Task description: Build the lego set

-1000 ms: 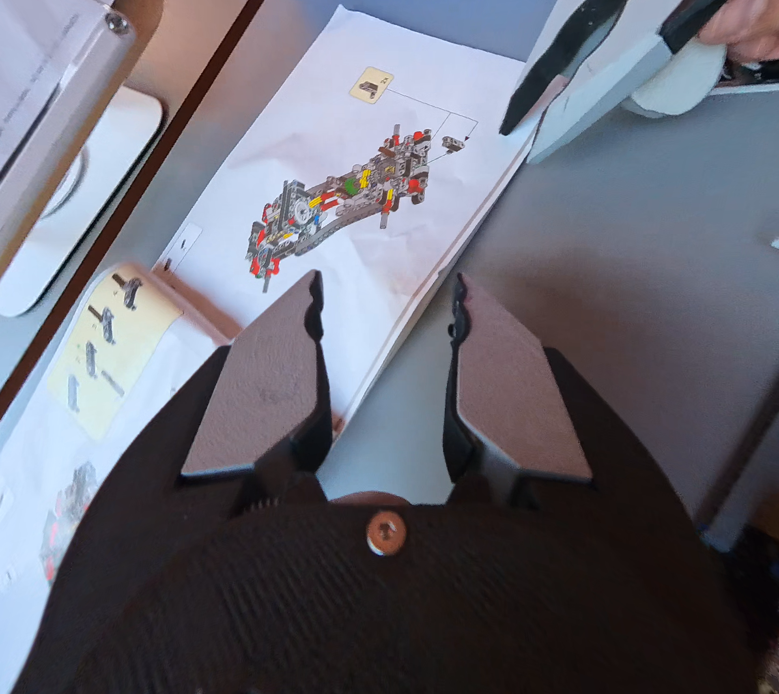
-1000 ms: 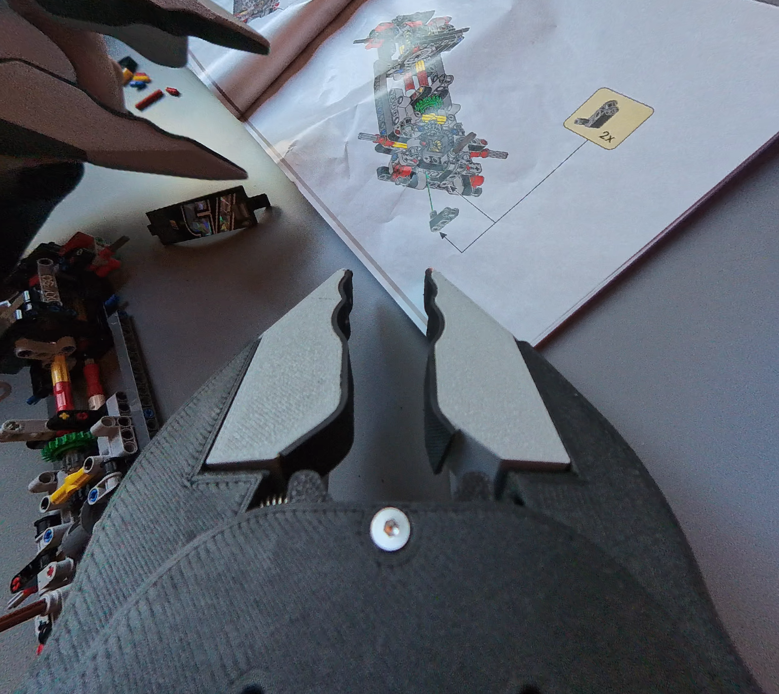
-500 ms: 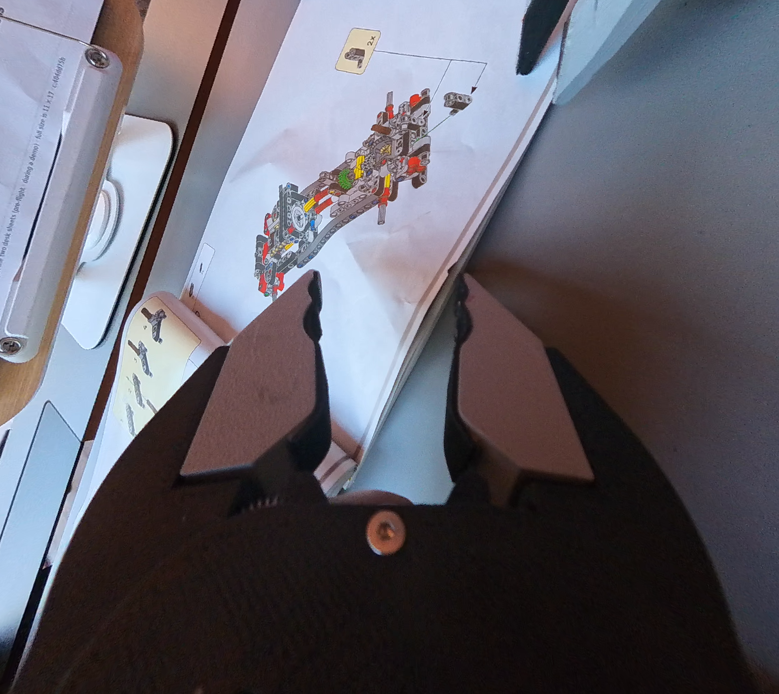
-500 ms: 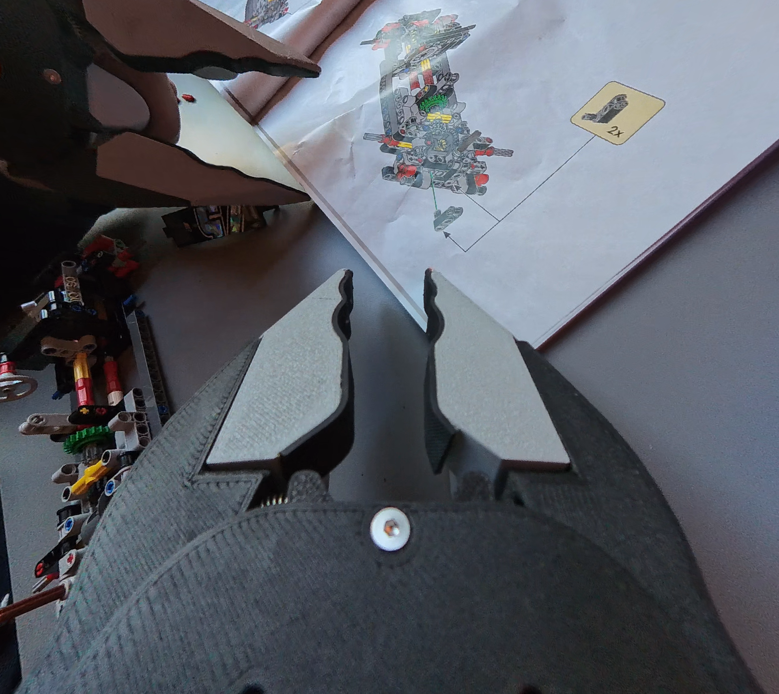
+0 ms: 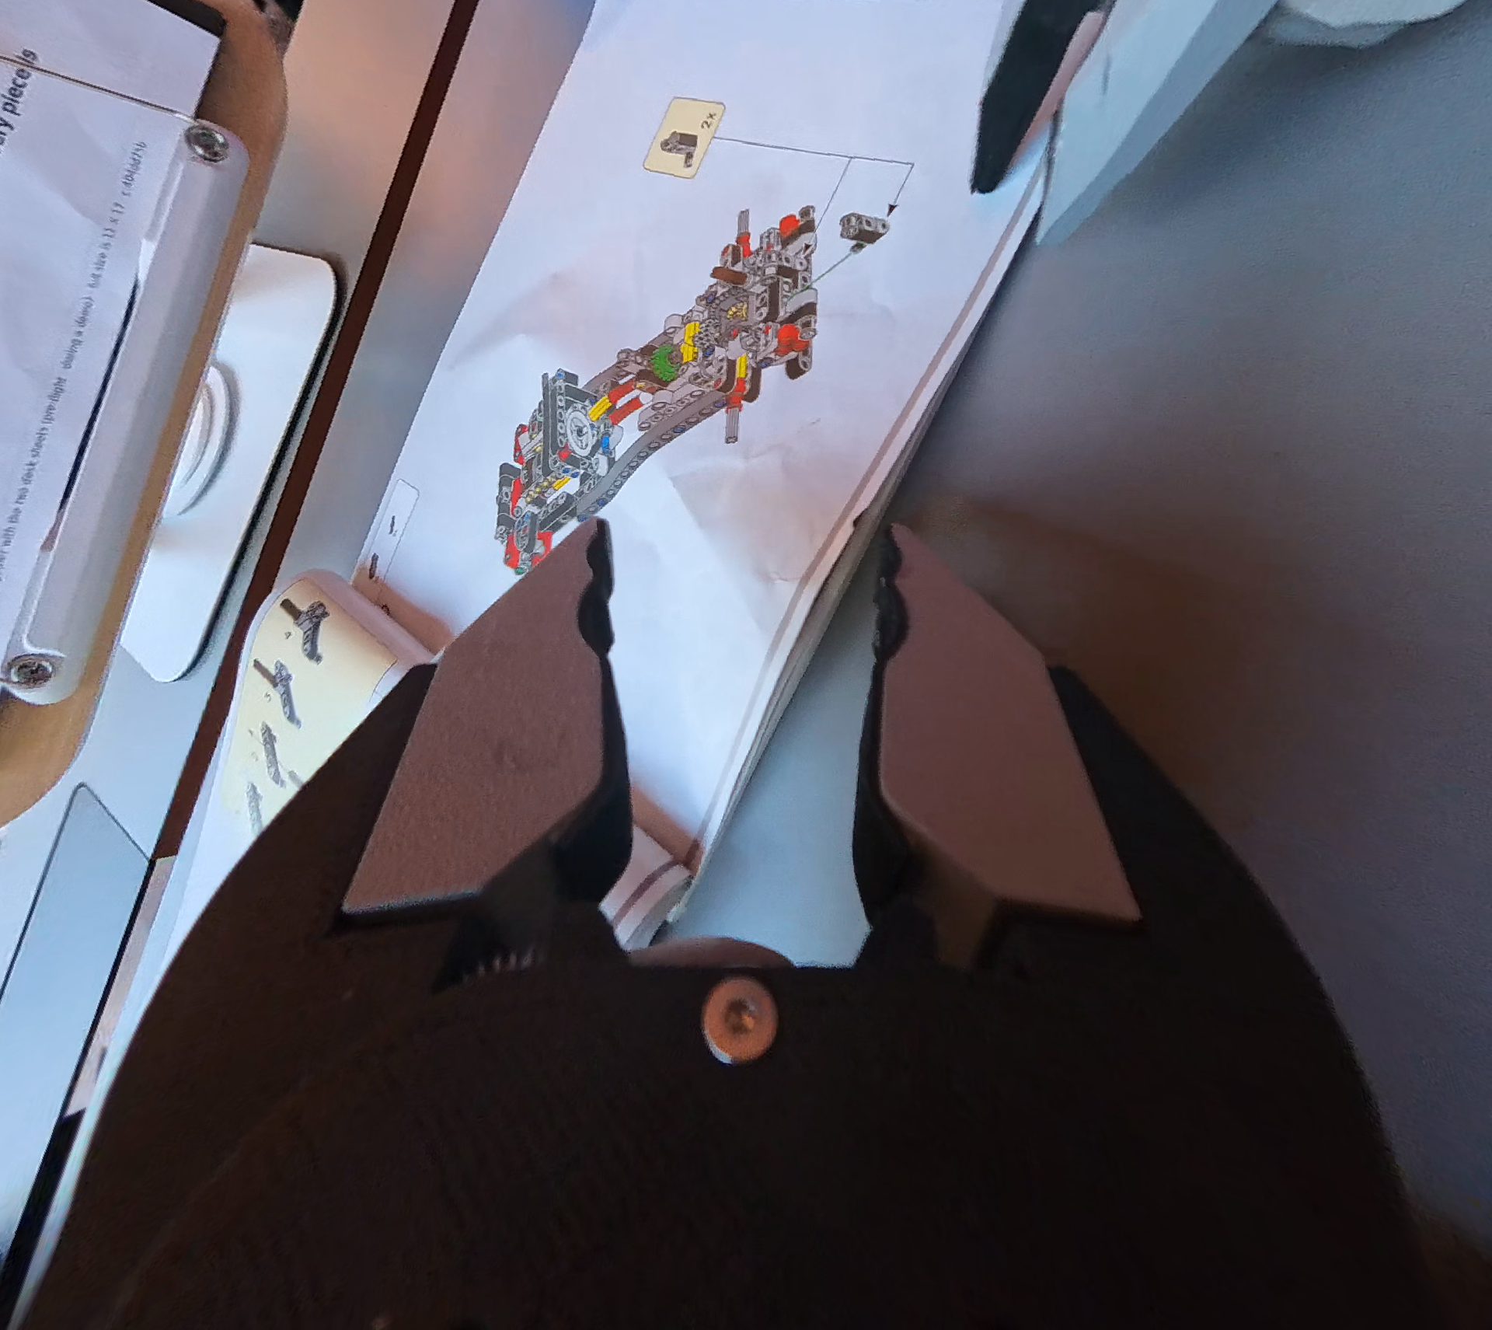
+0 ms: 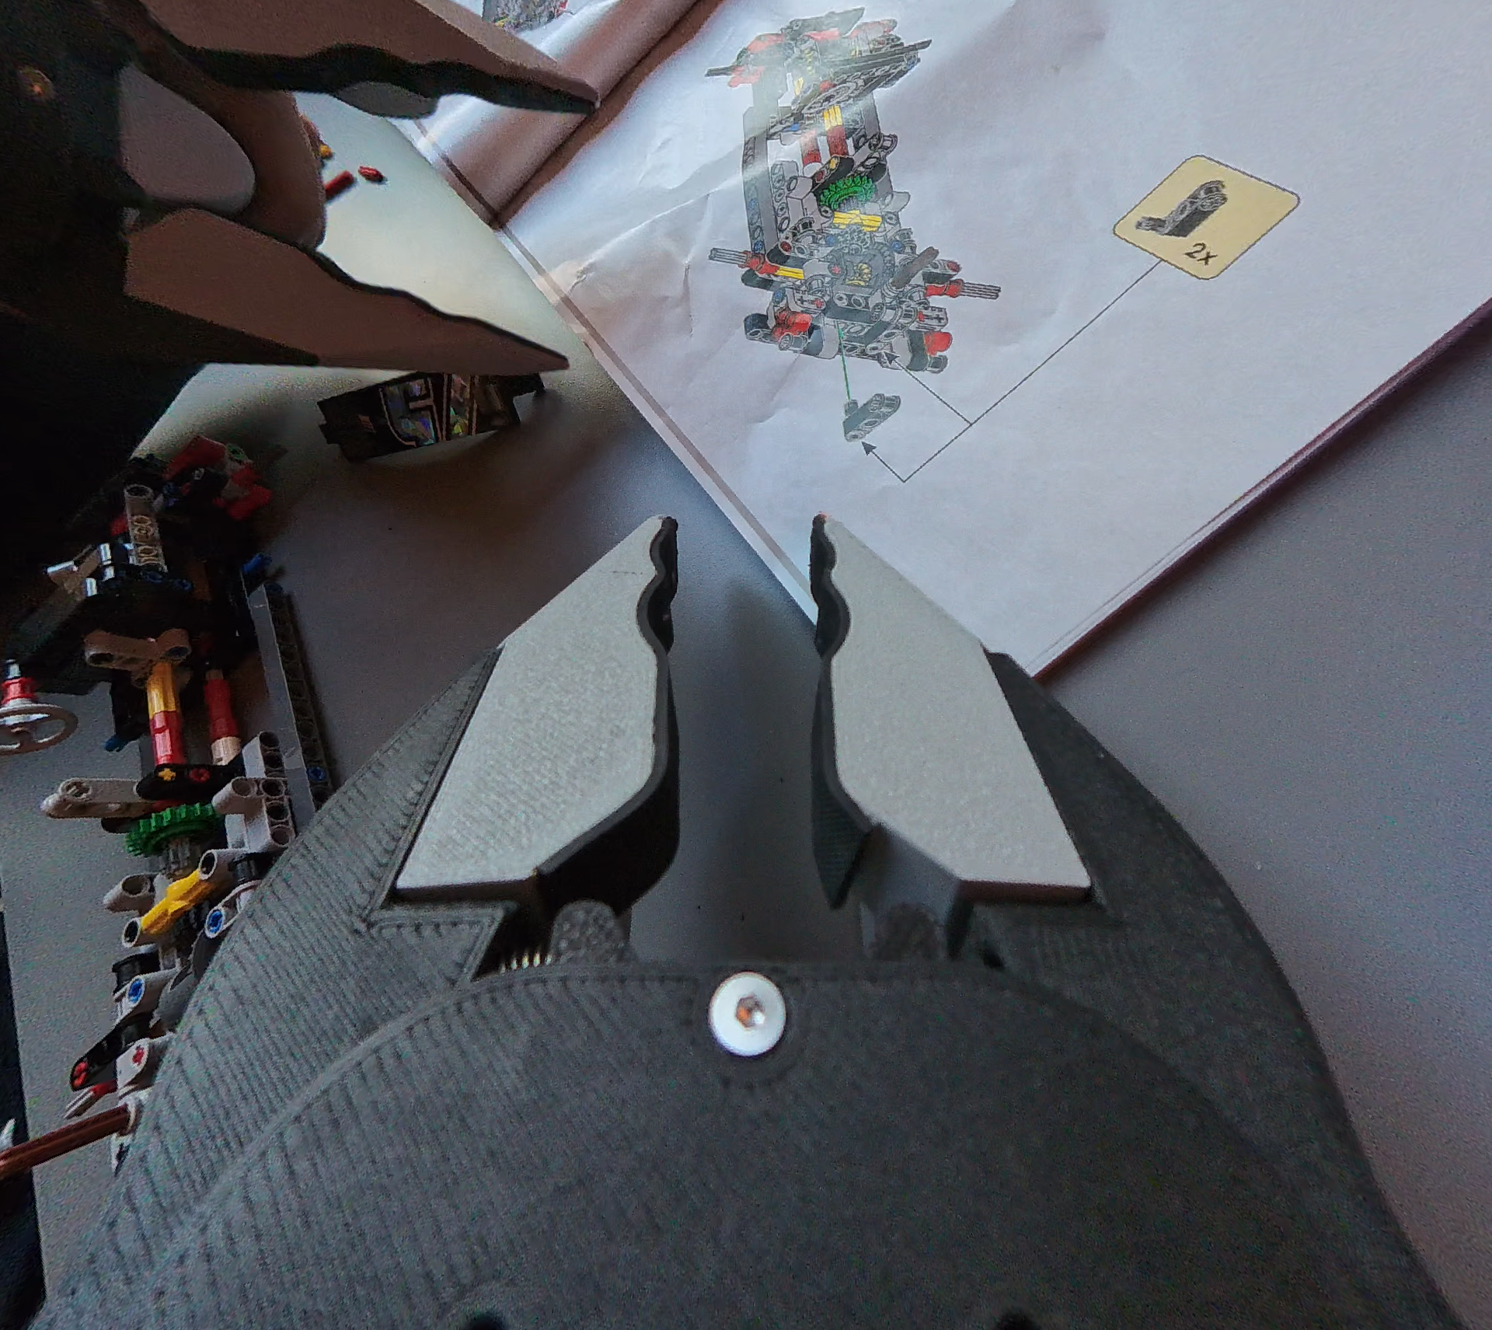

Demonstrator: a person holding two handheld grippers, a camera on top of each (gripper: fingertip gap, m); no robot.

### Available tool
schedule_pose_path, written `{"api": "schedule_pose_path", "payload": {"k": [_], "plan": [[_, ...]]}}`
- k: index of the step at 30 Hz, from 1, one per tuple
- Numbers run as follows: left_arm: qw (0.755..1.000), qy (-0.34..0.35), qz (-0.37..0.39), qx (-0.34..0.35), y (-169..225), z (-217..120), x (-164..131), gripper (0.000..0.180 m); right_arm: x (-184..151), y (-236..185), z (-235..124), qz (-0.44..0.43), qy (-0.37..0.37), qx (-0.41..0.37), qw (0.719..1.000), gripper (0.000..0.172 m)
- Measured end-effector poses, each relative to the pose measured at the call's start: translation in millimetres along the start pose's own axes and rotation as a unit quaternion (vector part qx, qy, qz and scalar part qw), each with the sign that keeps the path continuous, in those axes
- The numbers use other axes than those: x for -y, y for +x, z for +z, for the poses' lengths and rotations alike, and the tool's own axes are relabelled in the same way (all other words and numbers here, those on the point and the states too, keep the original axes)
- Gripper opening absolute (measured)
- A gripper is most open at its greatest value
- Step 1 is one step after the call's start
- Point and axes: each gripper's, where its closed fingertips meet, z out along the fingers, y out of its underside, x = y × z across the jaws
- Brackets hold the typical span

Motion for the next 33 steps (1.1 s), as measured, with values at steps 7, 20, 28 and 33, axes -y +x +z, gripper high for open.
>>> {"api": "schedule_pose_path", "payload": {"k": [7,20,28,33], "plan": [[1.000,0.005,-0.020,0.002,-5,0,-2,0.060,0,0,0,0.001,0.000,0.001,1.000,0.031],[0.999,0.001,-0.051,-0.009,-15,-9,-5,0.063,0,0,0,0.004,0.000,0.005,1.000,0.031],[1.000,-0.020,-0.011,-0.003,-6,0,-11,0.062,0,-1,0,0.003,-0.001,0.006,1.000,0.030],[1.000,-0.021,0.009,0.014,-8,2,-12,0.059,0,-1,0,0.003,-0.001,0.007,1.000,0.030]]}}
